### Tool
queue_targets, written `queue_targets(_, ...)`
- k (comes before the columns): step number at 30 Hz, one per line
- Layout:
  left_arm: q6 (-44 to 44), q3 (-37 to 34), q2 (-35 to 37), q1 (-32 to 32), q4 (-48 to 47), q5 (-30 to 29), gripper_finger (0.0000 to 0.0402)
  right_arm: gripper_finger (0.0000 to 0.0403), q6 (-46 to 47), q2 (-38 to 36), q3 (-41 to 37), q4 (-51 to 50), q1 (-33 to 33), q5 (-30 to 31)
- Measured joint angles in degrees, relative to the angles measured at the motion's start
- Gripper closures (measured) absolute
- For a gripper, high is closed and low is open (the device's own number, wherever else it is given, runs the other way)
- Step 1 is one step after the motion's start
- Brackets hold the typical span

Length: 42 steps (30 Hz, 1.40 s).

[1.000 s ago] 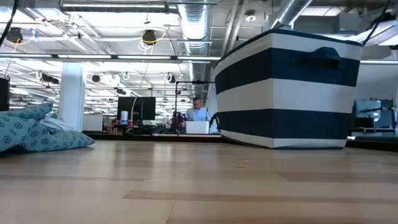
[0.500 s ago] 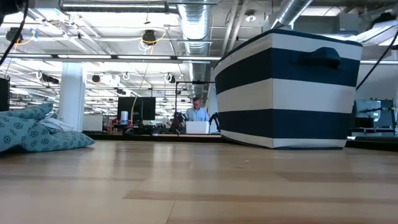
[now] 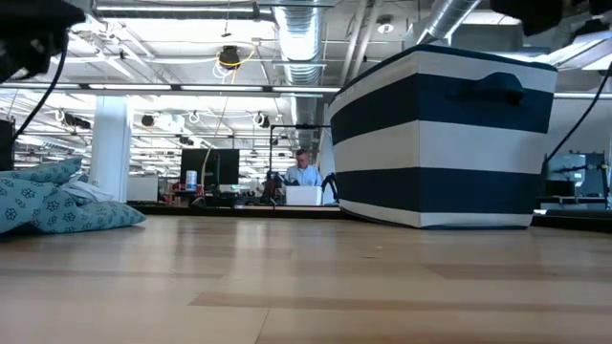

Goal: Pick & place medical supplies in basket/bin
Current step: Return to Home Position

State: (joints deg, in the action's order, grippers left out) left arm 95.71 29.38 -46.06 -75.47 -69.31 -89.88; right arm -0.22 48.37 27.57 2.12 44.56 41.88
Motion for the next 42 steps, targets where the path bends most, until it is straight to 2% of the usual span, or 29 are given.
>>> queue_targets(3,-3.5,-3.9,-0.1,-0.5,10.9,0.0,0.0402,0.0181,-10.4,-1.7,-6.2,15.7,-3.7,-7.1)
queue_targets(8,-17.6,-7.0,-1.4,-0.8,30.0,2.5,0.0402,0.0181,-14.3,-0.5,-14.1,39.3,-12.3,-34.4)
queue_targets(10,-25.4,-7.2,-2.5,-0.8,37.3,4.9,0.0402,0.0181,-14.4,0.6,-15.7,41.7,-14.7,-39.1)
queue_targets(13,-36.4,-7.2,-3.4,-0.7,47.2,7.0,0.0402,0.0181,-9.3,0.6,-16.5,42.0,-17.0,-35.3)
queue_targets(18,-52.7,-7.2,-3.4,0.8,60.6,8.2,0.0402,0.0181,3.3,-1.0,-16.3,40.1,-19.0,-15.5)
queue_targets(20,-60.0,-7.2,-3.4,2.2,66.2,10.0,0.0402,0.0181,1.7,-3.6,-15.3,40.7,-19.3,-8.7)
queue_targets(22,-66.9,-7.2,-3.4,4.4,72.0,13.8,0.0402,0.0181,-2.3,-6.6,-15.1,40.1,-19.3,-6.1)
queue_targets(24,-73.5,-7.2,-3.4,8.2,78.5,19.9,0.0401,0.0181,-4.5,-8.5,-15.1,35.8,-19.0,-8.0)
queue_targets(28,-86.2,-7.2,-3.5,17.9,88.3,37.4,0.0402,0.0181,-4.4,-10.6,-15.1,26.8,-18.1,-14.8)
queue_targets(30,-90.6,-7.2,-3.5,23.0,88.8,44.4,0.0401,0.0181,-5.8,-11.6,-15.1,23.2,-17.7,-17.4)
queue_targets(36,-96.3,-7.2,-3.2,35.9,88.3,60.1,0.0402,0.0181,-5.9,-14.0,-15.1,18.5,-17.3,-22.2)
queue_targets(39,-97.7,-7.2,1.0,39.8,82.9,63.4,0.0402,0.0181,-6.9,-15.5,-15.1,17.8,-17.3,-24.9)
queue_targets(42,-95.3,-7.2,8.4,42.1,75.1,61.4,0.0402,0.0181,-10.0,-17.6,-15.1,17.6,-17.3,-24.9)
